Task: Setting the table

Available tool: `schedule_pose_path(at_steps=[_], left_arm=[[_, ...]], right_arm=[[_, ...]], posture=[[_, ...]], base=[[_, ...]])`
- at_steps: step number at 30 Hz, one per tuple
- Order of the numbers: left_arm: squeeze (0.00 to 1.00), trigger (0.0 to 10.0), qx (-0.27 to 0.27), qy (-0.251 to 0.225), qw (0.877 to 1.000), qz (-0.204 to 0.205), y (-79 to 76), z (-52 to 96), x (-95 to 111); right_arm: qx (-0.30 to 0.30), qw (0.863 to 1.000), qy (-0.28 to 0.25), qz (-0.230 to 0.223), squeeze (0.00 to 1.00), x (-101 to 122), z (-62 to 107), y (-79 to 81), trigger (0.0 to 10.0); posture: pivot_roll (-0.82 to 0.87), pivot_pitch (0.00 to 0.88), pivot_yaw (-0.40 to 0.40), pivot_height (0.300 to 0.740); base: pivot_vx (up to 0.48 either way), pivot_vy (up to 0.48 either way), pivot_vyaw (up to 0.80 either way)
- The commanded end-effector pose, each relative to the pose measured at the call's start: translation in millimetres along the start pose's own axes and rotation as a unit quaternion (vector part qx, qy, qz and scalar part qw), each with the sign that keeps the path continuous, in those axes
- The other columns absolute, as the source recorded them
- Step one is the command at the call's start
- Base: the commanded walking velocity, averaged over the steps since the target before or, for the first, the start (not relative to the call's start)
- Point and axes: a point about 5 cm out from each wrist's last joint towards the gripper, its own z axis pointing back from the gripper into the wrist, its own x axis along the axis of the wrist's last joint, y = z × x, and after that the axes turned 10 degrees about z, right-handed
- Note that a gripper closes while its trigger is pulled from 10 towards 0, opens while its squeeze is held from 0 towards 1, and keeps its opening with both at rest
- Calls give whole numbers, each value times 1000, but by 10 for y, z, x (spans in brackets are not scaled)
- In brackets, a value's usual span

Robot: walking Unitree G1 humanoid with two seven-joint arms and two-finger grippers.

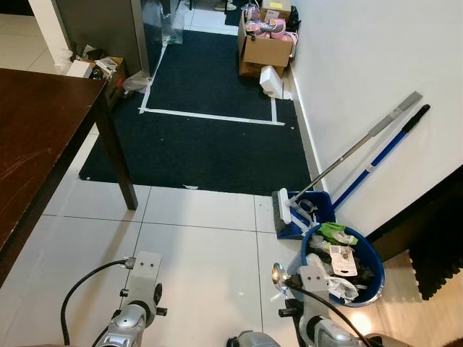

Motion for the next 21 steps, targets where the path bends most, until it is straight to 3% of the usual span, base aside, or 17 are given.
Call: schedule_pose_path(at_steps=[1, 7, 16, 21], left_arm=[[0, 10000, 2, 9, 1000, 4, -24, 3, -38], [0, 10000, 0, 18, 1000, 2, -34, 11, -76], [0, 10000, -5, 17, 1000, -9, -29, 31, -120], [0, 10000, -1, -13, 1000, -19, 9, 38, -62]], right_arm=[[-15, 1000, 6, 26, 0, -31, 15, -26, 10000], [-20, 999, -4, -31, 0, -25, 22, -63, 10000], [-28, 999, -10, -12, 0, -30, 36, -90, 10000], [-30, 999, -28, -14, 0, 1, 41, -104, 10000]], posture=[[56, 22, -61, 740], [47, 24, -57, 740], [42, 27, -61, 740], [43, 29, -61, 740]], base=[[0, 0, 0], [0, 0, 0], [0, 0, 0], [0, 0, 0]])
